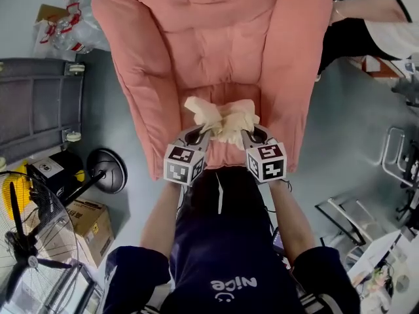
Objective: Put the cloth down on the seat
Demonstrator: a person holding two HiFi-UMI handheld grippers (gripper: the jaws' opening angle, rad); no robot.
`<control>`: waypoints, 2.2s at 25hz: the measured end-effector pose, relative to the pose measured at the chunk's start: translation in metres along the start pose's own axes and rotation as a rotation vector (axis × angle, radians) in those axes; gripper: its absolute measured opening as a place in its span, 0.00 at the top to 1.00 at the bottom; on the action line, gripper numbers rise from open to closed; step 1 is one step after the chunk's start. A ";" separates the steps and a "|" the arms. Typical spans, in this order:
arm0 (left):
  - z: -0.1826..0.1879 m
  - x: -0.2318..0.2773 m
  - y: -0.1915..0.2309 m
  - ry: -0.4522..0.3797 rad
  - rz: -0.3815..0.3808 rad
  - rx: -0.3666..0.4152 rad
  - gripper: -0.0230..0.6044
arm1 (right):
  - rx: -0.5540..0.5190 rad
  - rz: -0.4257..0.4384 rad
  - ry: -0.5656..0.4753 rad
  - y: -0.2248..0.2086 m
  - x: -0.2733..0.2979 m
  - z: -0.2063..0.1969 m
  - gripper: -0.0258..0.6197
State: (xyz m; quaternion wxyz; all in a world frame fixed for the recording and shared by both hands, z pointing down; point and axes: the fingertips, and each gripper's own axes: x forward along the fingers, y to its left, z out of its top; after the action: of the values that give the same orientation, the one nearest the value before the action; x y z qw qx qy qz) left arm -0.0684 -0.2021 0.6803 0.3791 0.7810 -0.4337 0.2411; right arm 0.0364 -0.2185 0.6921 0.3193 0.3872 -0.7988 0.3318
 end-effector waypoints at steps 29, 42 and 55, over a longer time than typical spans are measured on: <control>-0.145 0.089 0.102 0.310 0.327 -0.181 0.91 | 0.197 -0.128 0.295 -0.077 0.092 -0.139 0.86; -0.137 0.083 0.084 0.322 0.328 -0.148 0.59 | 0.205 -0.100 0.278 -0.069 0.080 -0.118 0.62; -0.060 0.014 0.027 0.138 0.213 -0.151 0.53 | 0.157 -0.076 0.097 -0.025 -0.005 -0.039 0.62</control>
State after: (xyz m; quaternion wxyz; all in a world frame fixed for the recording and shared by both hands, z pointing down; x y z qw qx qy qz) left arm -0.0872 -0.1700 0.7366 0.4378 0.6815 -0.5040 0.2998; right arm 0.0697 -0.1981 0.7181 0.3385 0.4244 -0.7387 0.3995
